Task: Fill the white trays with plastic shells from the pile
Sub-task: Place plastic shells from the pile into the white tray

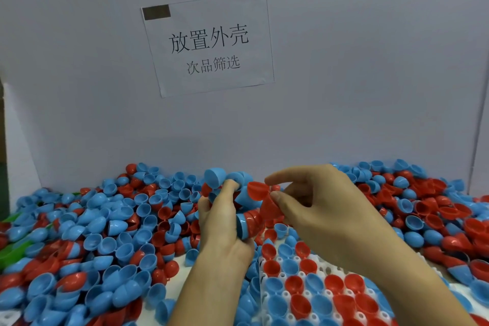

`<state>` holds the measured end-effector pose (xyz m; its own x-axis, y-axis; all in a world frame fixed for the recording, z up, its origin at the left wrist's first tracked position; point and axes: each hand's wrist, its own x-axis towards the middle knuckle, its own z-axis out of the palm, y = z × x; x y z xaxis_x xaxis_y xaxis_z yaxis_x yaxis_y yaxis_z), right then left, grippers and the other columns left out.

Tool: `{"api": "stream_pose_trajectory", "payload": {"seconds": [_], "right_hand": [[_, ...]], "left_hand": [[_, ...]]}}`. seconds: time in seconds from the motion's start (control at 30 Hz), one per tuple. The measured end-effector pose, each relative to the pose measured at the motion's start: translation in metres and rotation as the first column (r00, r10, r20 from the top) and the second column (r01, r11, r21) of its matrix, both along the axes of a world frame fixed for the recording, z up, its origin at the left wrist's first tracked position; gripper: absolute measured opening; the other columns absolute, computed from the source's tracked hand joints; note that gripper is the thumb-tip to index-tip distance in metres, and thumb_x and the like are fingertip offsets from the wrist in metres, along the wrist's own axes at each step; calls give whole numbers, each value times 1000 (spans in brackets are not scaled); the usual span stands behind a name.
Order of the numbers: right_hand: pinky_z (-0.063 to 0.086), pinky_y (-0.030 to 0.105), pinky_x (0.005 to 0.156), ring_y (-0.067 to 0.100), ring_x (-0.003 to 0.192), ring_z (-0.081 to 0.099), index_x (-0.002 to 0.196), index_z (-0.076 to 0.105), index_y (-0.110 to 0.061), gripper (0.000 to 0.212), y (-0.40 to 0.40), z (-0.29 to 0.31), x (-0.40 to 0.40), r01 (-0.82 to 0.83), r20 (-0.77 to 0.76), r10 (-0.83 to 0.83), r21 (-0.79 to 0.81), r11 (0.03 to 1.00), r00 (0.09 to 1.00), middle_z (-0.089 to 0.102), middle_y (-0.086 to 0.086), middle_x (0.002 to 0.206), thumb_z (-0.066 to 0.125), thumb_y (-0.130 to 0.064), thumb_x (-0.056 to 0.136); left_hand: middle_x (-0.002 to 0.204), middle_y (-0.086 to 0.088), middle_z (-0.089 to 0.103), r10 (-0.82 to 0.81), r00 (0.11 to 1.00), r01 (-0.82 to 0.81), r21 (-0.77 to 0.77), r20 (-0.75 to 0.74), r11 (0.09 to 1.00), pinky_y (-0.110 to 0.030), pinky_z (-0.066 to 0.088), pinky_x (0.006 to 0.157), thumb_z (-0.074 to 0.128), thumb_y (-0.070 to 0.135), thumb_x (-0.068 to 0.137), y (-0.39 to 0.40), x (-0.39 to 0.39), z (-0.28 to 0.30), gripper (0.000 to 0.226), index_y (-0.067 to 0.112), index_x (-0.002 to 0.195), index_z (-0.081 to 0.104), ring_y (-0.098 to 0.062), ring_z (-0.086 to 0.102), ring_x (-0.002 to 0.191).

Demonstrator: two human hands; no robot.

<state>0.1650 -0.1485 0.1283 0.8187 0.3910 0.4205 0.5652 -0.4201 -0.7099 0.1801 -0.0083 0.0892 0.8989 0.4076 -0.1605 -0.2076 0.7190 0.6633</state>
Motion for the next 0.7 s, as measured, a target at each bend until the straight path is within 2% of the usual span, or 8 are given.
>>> {"api": "stream_pose_trajectory", "payload": {"seconds": [0.17, 0.23, 0.3, 0.37, 0.43, 0.53, 0.6, 0.7], "right_hand": [[58, 23, 56, 11, 58, 68, 85, 69, -45, 30, -2, 4, -5, 30, 43, -30, 2, 1000, 999, 70, -23, 71, 66, -16, 92], [55, 19, 49, 8, 55, 67, 85, 71, -44, 29, -3, 4, -7, 50, 53, -50, 11, 999, 997, 70, -19, 72, 68, -15, 90], [43, 12, 41, 3, 45, 60, 91, 76, -37, 23, -3, 5, -7, 61, 61, -63, 37, 997, 996, 69, -10, 69, 71, -15, 89], [34, 10, 37, 5, 33, 46, 92, 77, -34, 21, -4, 5, -7, 62, 52, -65, 59, 996, 997, 65, -3, 58, 72, -13, 89], [32, 10, 36, 6, 30, 41, 88, 76, -32, 21, -5, 5, -6, 85, 72, -87, 32, 996, 994, 58, -7, 46, 72, -12, 89], [36, 5, 41, -7, 39, 51, 87, 76, -29, 20, -4, 6, -8, 118, 109, -113, -40, 992, 988, 51, -28, 42, 71, -10, 89], [38, 3, 44, -14, 48, 54, 87, 76, -27, 18, -5, 7, -8, 143, 136, -131, -75, 987, 982, 55, -23, 46, 71, -10, 89], [41, 2, 48, -11, 60, 60, 86, 77, -28, 18, -13, 12, -8, 195, 175, -183, -52, 979, 967, 61, -18, 59, 71, -11, 90]], "left_hand": [[82, -12, 71, 21, 1000, -22, 18, 23, 1000, -30, 52, 43, 69, 13, 92, -1, -1, 4, 29, 21, 118, 59, -20, 70, 52], [75, -10, 71, 20, 999, -21, 29, 26, 999, -30, 52, 43, 69, 12, 91, -2, -2, 5, 25, 22, 112, 59, -21, 69, 50], [74, -11, 71, -1, 999, 0, 33, 36, 999, -30, 52, 43, 69, 12, 91, -4, -3, 5, 27, 22, 113, 58, -21, 69, 51], [75, -11, 70, -21, 999, 19, 37, 46, 999, -30, 53, 43, 68, 11, 91, -6, -3, 5, 31, 21, 118, 58, -21, 70, 52], [71, -9, 70, -30, 998, 27, 45, 46, 999, -30, 53, 44, 68, 10, 91, -6, -2, 5, 33, 19, 121, 57, -20, 70, 52], [77, -10, 69, -38, 998, 35, 52, 51, 998, -32, 54, 46, 68, 11, 91, -7, -1, 5, 28, 20, 115, 58, -20, 71, 54], [83, -12, 69, -35, 998, 32, 49, 43, 998, -33, 55, 48, 70, 13, 90, -7, 0, 4, 24, 23, 109, 59, -20, 72, 55], [84, -9, 69, -41, 999, 40, 28, 28, 999, -32, 55, 47, 71, 14, 90, -6, -2, 5, 21, 25, 102, 58, -16, 71, 53]]}}
